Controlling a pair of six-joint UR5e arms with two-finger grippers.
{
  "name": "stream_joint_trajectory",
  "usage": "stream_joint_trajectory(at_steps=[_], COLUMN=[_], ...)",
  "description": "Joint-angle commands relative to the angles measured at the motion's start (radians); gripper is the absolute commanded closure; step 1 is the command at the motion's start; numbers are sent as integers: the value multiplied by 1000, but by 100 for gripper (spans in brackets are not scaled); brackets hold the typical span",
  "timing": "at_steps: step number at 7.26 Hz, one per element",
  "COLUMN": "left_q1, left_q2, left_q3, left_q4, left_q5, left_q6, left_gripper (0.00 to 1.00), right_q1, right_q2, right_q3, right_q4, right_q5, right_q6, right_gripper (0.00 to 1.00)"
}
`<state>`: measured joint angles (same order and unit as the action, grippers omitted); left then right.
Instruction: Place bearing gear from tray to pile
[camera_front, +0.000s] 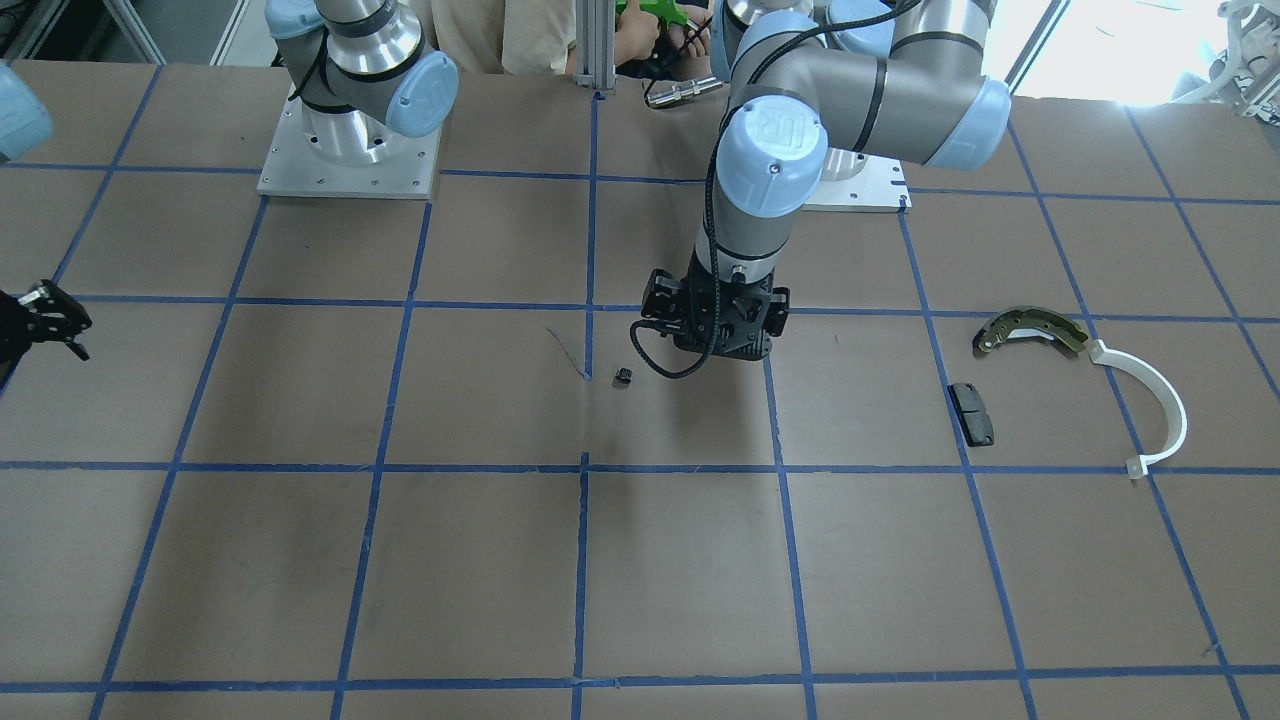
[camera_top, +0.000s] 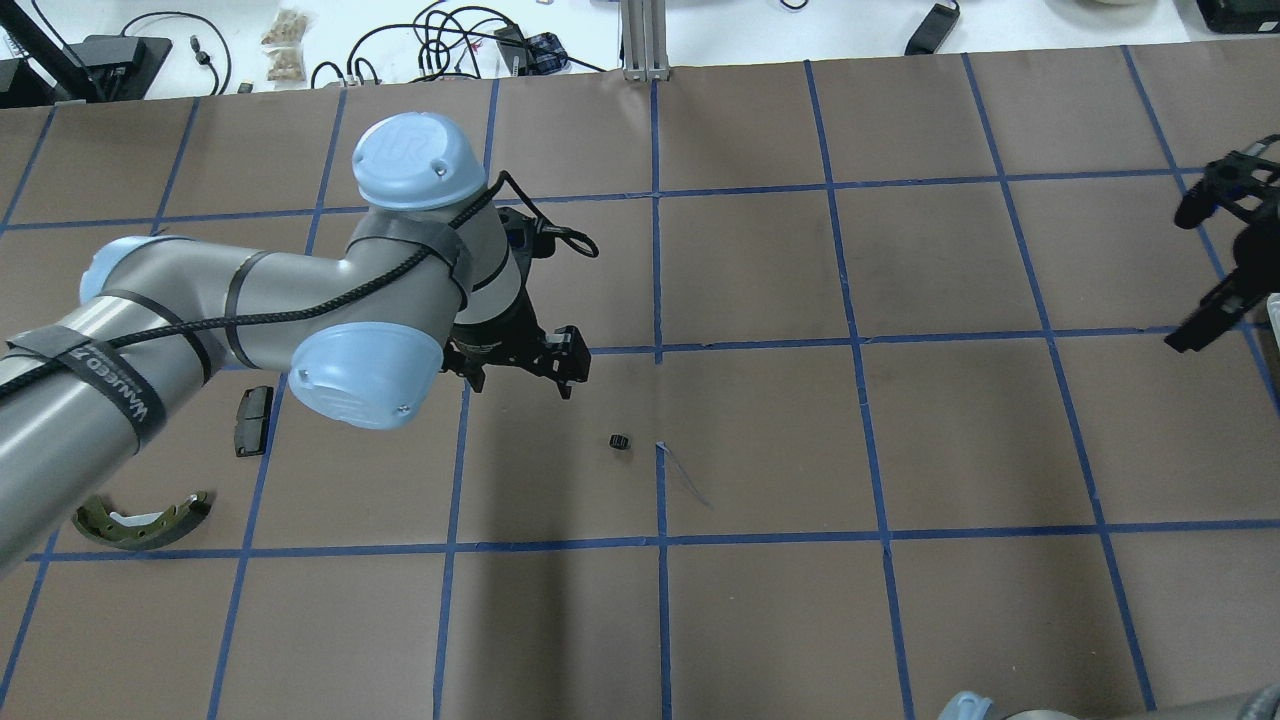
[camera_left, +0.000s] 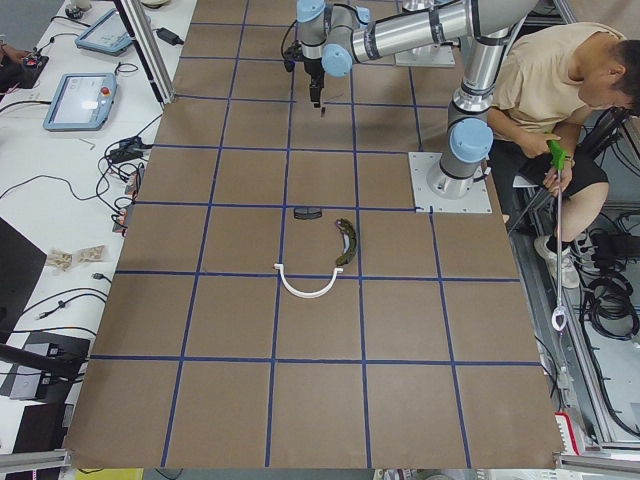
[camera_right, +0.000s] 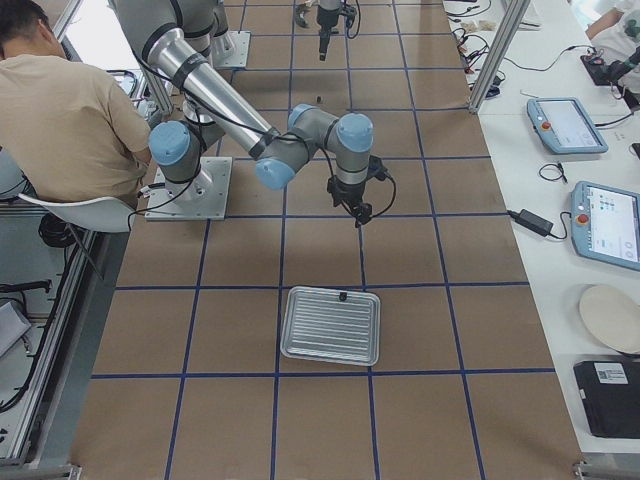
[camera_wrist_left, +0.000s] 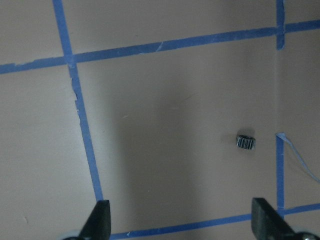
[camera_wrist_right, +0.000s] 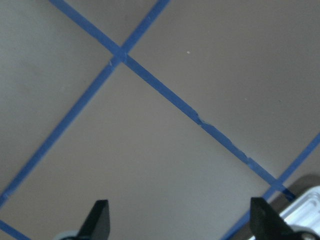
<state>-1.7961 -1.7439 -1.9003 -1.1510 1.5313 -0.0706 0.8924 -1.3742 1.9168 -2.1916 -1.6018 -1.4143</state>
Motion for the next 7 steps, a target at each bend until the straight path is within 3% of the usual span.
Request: stream_joint_trajectory(at_steps=[1,4,5,7], left_q1=[-54,-109,-133,-150], left_q2=[-92,-193,-213,-235], left_q3=[-6,-6,-6,-16], left_q4=[117,192,201,201], left_q5=[0,0,0,1], left_q6=[-1,-20,-47,-49], left_gripper=[0,0,0,2], right_q1=[-194,-228,-230,-230], right_q2=[59,164,168,237], right_q3=[-7,-18,-48,-96], right_q4=[-65,-146,-148,-151], right_q5=[8,-73,-63,43], right_q6=[-371,-719,-725,-837], right_gripper=[0,0,0,0])
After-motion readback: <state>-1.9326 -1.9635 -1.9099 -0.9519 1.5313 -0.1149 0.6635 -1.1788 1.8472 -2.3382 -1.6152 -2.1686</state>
